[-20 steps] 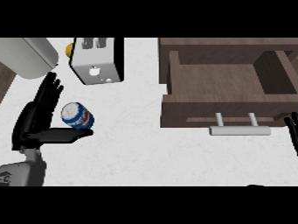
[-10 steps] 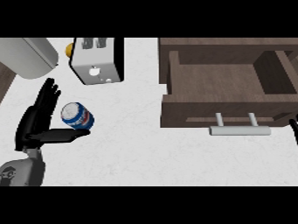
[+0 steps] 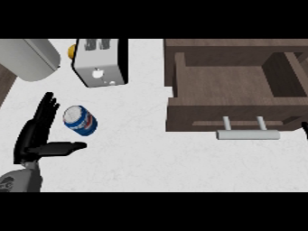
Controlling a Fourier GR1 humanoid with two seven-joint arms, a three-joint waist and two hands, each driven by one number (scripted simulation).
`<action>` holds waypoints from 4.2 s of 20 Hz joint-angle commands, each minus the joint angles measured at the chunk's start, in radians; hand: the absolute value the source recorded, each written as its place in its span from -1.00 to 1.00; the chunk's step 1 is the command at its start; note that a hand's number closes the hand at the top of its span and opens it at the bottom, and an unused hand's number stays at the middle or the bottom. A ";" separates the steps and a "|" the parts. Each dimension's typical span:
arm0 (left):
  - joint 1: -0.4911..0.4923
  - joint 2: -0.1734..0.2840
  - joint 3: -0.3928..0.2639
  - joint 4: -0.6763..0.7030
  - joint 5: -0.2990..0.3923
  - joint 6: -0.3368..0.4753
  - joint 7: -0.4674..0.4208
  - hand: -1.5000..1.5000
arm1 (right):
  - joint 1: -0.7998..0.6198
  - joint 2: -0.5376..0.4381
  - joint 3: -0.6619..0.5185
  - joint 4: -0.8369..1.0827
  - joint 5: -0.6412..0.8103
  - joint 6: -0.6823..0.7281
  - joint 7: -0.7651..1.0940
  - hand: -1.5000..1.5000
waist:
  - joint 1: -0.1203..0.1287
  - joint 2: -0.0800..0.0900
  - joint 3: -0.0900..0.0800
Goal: Pick up the can, place it into the drawer and close the drawer
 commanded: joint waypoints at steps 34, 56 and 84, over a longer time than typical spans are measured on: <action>-0.272 0.038 0.033 0.625 0.013 0.016 -0.303 -1.00 | 0.010 0.036 -0.008 -0.056 0.011 0.011 0.047 -1.00 | -0.001 0.000 0.000; -0.376 0.003 0.029 0.737 0.051 -0.071 -0.374 1.00 | -0.007 0.023 -0.048 -0.124 -0.042 0.010 0.118 -1.00 | 0.004 -0.002 0.000; -0.292 -0.120 -0.179 -0.114 0.033 0.193 0.166 1.00 | 0.046 0.004 -0.080 -0.169 -0.094 0.028 0.107 -1.00 | -0.001 -0.002 0.001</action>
